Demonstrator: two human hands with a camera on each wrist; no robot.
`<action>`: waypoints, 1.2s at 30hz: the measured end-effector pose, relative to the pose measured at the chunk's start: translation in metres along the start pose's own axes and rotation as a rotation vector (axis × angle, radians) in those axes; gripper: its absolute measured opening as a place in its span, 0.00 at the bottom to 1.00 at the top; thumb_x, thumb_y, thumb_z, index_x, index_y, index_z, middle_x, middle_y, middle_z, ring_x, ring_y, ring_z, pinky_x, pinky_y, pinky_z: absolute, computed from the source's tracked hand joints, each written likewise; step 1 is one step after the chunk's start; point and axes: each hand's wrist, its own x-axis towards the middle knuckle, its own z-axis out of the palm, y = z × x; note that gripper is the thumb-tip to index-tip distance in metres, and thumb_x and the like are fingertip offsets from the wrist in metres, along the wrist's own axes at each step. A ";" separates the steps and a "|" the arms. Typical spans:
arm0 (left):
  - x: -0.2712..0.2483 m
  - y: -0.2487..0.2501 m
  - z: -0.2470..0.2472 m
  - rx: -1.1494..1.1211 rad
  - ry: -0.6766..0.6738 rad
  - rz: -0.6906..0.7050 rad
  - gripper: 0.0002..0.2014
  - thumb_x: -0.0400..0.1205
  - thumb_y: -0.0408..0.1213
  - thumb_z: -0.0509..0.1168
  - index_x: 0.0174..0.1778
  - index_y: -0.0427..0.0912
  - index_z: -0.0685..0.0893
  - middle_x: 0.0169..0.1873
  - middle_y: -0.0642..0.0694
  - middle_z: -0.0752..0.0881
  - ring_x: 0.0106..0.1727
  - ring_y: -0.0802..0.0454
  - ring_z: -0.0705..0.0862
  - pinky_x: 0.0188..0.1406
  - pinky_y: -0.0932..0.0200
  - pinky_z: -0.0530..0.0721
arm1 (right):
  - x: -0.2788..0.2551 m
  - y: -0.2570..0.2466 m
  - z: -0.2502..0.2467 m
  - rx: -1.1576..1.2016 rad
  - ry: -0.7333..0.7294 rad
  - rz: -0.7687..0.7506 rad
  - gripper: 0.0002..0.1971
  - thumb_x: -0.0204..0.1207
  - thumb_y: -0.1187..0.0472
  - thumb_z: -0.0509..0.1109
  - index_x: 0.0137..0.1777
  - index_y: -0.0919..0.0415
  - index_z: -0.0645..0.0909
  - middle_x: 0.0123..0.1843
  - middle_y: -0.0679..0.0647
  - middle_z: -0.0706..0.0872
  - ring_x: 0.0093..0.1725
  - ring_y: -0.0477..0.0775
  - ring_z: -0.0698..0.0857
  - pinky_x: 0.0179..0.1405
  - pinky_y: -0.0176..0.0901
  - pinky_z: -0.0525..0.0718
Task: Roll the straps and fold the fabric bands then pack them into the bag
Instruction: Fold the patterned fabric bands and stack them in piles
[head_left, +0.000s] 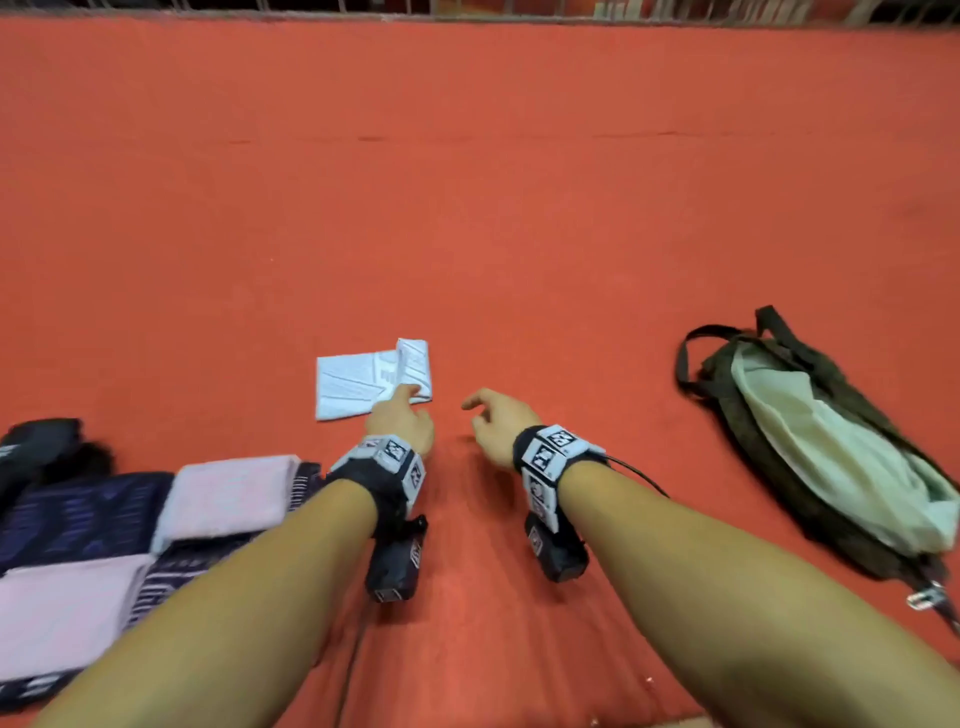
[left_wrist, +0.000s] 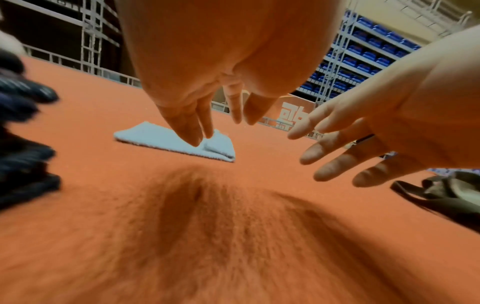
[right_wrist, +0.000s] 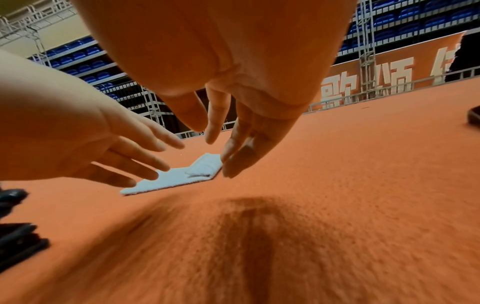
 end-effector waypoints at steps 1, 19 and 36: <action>0.010 -0.001 0.008 0.017 0.004 -0.016 0.21 0.83 0.35 0.61 0.74 0.50 0.80 0.64 0.32 0.84 0.66 0.31 0.81 0.64 0.45 0.79 | 0.007 0.002 0.002 -0.001 -0.006 -0.004 0.19 0.82 0.63 0.59 0.70 0.52 0.80 0.59 0.59 0.89 0.61 0.62 0.86 0.58 0.44 0.80; 0.031 0.019 0.024 -0.260 0.125 -0.117 0.27 0.76 0.32 0.73 0.71 0.44 0.75 0.48 0.44 0.85 0.47 0.45 0.82 0.46 0.58 0.74 | 0.056 0.018 0.009 0.128 0.058 0.033 0.23 0.79 0.65 0.66 0.73 0.49 0.77 0.47 0.51 0.86 0.51 0.57 0.86 0.58 0.49 0.83; -0.133 -0.033 0.005 -0.347 0.010 0.058 0.13 0.78 0.28 0.61 0.39 0.50 0.89 0.36 0.52 0.89 0.39 0.51 0.83 0.37 0.58 0.72 | -0.094 0.024 0.036 -0.067 -0.027 0.003 0.19 0.72 0.56 0.65 0.63 0.45 0.85 0.57 0.56 0.89 0.69 0.55 0.79 0.69 0.46 0.79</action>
